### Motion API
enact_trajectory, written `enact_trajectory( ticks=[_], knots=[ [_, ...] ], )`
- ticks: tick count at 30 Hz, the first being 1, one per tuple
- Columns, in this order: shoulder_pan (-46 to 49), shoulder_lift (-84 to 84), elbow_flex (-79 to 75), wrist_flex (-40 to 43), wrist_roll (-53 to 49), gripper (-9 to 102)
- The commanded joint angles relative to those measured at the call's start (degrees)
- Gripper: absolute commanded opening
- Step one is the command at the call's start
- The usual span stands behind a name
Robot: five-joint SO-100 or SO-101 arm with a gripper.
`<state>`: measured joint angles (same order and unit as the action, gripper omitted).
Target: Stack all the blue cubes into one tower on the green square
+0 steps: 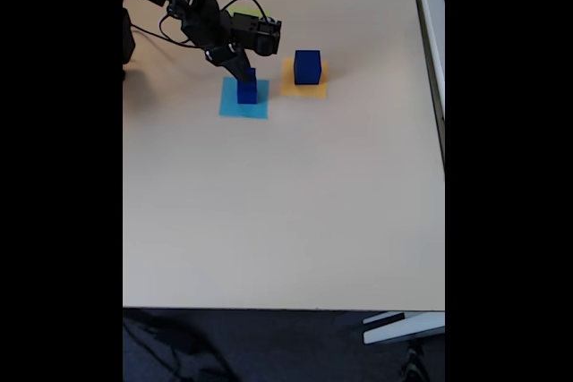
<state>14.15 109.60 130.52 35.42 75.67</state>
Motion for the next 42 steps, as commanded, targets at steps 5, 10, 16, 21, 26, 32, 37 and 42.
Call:
enact_trajectory(
  ticks=[5,10,16,21,26,32,37,42],
  knots=[
    [0.6,3.6,0.2,-1.3,-0.2,1],
    [0.6,3.5,0.2,-1.3,-0.3,1],
    [1.0,3.3,0.3,-1.2,-0.4,1],
    [1.2,3.3,0.5,-1.2,-0.4,2],
    [1.2,3.2,0.4,-1.2,-0.4,2],
    [1.1,2.9,0.2,-1.2,-0.1,1],
    [1.1,2.9,0.2,-1.2,-0.1,1],
    [1.1,2.7,0.0,-1.2,-0.1,1]
  ],
)
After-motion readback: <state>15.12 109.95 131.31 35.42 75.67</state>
